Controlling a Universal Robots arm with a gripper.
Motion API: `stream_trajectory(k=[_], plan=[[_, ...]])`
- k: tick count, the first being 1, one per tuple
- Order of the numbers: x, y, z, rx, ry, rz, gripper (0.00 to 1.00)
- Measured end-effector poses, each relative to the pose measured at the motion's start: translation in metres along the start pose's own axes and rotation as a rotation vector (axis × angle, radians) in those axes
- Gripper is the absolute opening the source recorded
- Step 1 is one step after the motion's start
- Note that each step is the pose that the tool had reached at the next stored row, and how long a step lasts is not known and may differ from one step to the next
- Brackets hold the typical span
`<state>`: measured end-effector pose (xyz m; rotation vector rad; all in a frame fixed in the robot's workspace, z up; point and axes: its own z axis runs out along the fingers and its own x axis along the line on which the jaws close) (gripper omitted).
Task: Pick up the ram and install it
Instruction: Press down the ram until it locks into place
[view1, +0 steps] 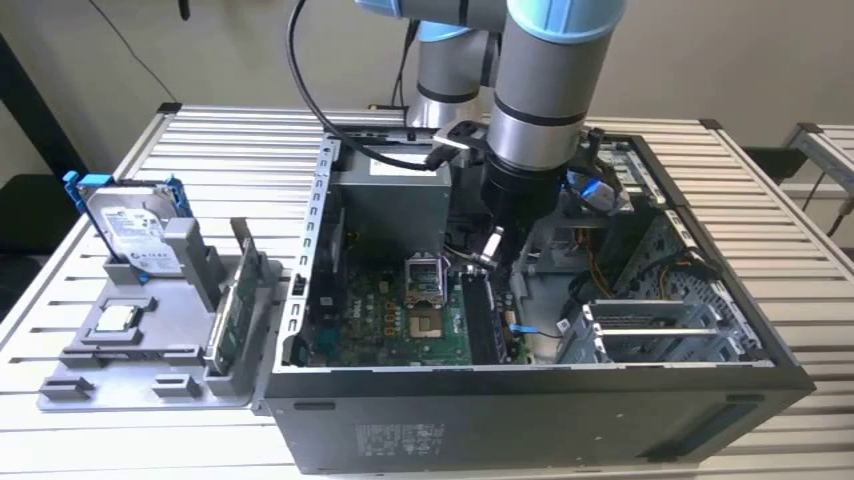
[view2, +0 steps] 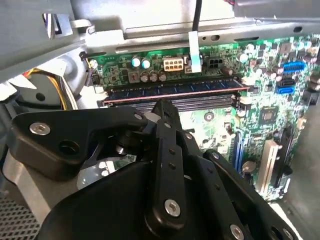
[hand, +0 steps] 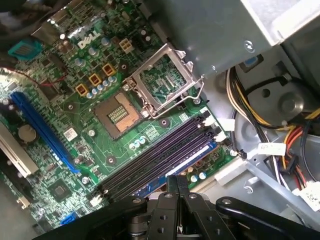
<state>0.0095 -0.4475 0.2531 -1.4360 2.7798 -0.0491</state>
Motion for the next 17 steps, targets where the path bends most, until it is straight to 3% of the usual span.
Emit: stream_trajectory(k=[8,17], plan=[[0.0,0.0001,0.0031,0.0014,-0.0055,-0.133,0.11],[0.0005,-0.0002,0.0044,0.0012,-0.0081,-0.21,0.11]])
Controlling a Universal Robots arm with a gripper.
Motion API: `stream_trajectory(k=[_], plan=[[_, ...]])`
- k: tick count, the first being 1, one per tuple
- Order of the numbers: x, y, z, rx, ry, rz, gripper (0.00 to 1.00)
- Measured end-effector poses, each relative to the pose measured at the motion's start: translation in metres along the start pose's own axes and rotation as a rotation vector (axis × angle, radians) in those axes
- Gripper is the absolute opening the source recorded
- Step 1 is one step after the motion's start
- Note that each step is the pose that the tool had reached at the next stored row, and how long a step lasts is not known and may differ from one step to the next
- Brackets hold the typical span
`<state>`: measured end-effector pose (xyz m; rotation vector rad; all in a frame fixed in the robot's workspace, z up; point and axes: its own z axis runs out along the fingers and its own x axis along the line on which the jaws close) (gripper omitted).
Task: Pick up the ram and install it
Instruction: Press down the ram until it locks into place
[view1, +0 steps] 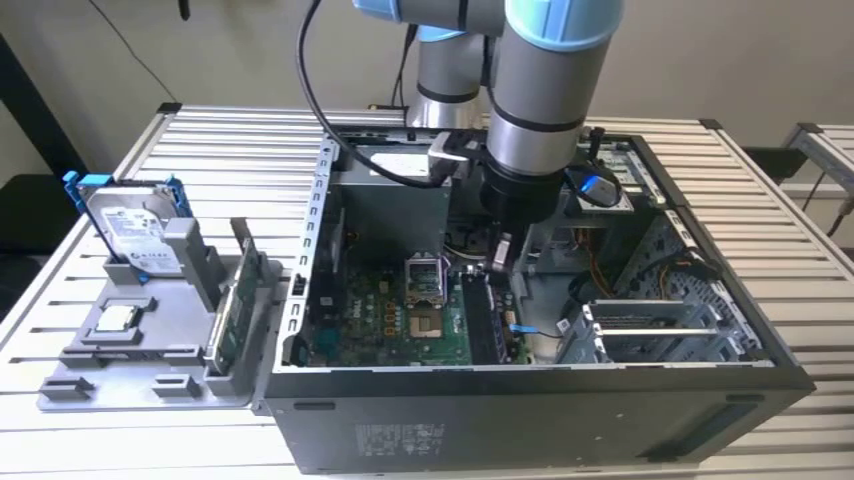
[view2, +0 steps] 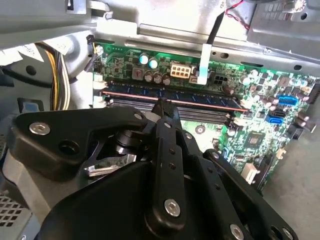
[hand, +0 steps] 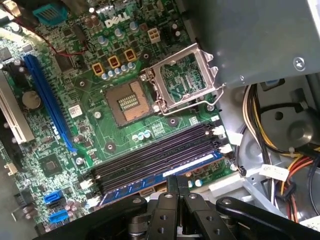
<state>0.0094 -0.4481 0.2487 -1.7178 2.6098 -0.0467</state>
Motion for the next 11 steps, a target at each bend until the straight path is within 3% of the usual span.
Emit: stream_trajectory(k=[7,11], plan=[[0.0009,-0.0003,0.0021,-0.001,-0.0012,-0.055,0.11],[0.0015,-0.0006,0.0036,-0.0073,0.0006,-0.087,0.11]])
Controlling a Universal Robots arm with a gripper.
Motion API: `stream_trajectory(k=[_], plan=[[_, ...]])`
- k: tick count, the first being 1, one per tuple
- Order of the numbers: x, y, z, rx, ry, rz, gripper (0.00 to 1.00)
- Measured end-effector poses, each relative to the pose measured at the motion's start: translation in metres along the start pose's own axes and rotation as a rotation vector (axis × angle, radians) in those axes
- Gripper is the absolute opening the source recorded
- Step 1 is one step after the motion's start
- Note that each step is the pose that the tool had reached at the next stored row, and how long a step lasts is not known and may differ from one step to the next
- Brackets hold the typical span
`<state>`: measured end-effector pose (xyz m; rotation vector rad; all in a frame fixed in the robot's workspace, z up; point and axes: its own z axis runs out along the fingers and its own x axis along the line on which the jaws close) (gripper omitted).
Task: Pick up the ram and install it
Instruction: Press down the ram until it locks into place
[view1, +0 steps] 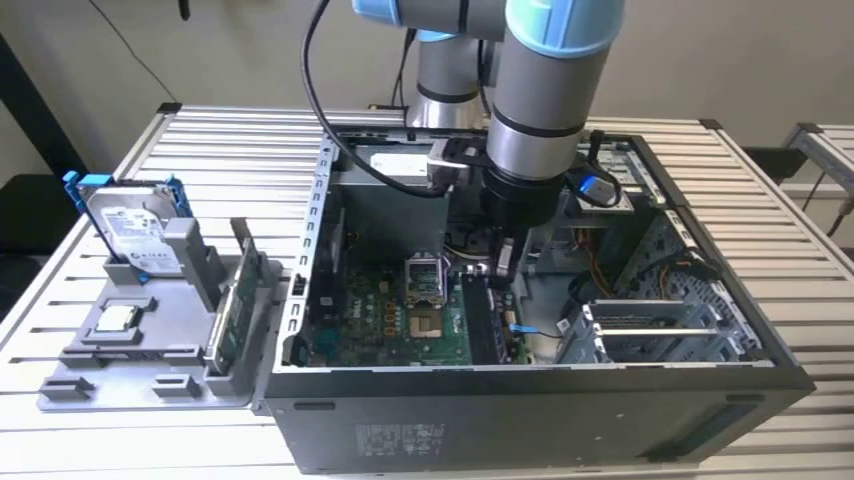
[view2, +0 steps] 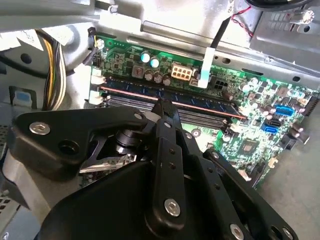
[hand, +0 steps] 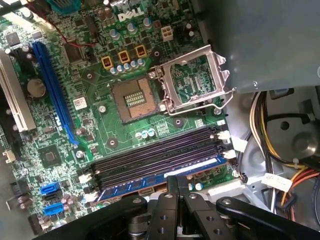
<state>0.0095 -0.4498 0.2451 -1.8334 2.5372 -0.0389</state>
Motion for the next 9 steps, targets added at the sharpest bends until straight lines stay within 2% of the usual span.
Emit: stream_trajectory(k=[9], plan=[[0.0002,0.0,0.0017,-0.0104,0.0046,-0.11,0.11]])
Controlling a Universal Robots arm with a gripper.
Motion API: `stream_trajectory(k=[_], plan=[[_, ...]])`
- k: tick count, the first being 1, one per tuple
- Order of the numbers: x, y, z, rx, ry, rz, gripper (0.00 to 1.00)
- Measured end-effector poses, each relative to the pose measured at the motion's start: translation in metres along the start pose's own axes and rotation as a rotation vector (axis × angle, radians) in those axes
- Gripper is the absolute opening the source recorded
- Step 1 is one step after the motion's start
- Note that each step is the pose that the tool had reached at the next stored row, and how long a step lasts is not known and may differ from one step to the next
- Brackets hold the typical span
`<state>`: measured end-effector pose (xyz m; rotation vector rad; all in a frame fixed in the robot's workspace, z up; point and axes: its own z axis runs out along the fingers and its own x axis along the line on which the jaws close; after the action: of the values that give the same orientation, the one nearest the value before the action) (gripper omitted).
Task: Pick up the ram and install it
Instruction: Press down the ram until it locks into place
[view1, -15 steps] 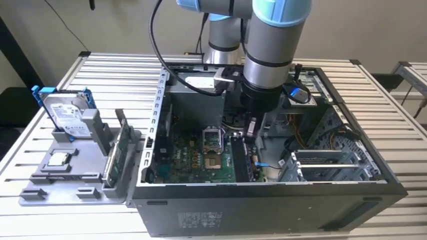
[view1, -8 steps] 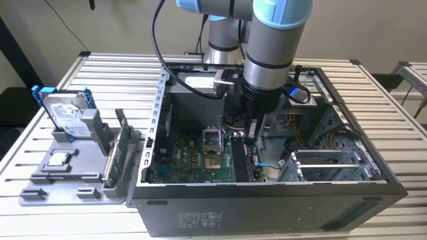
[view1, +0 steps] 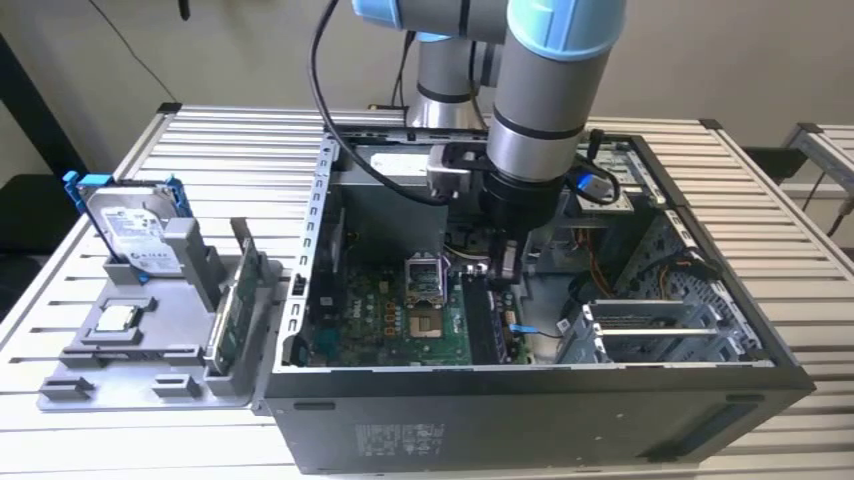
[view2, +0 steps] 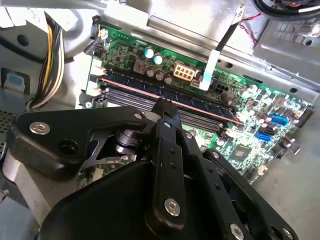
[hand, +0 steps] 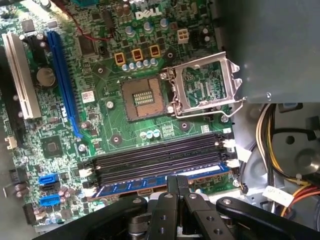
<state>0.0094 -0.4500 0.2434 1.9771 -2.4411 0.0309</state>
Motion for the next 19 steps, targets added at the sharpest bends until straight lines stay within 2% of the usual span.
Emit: stream_trajectory(k=[4,10,15,19], plan=[[0.0001,0.0,0.0005,-0.0038,0.0019,-0.047,0.11],[0.0001,-0.0017,0.0006,-0.0048,0.0018,-0.057,0.11],[0.0006,-0.0033,0.0007,-0.0046,0.0015,-0.094,0.11],[0.0046,-0.0043,0.0009,-0.0044,0.0014,-0.11,0.11]])
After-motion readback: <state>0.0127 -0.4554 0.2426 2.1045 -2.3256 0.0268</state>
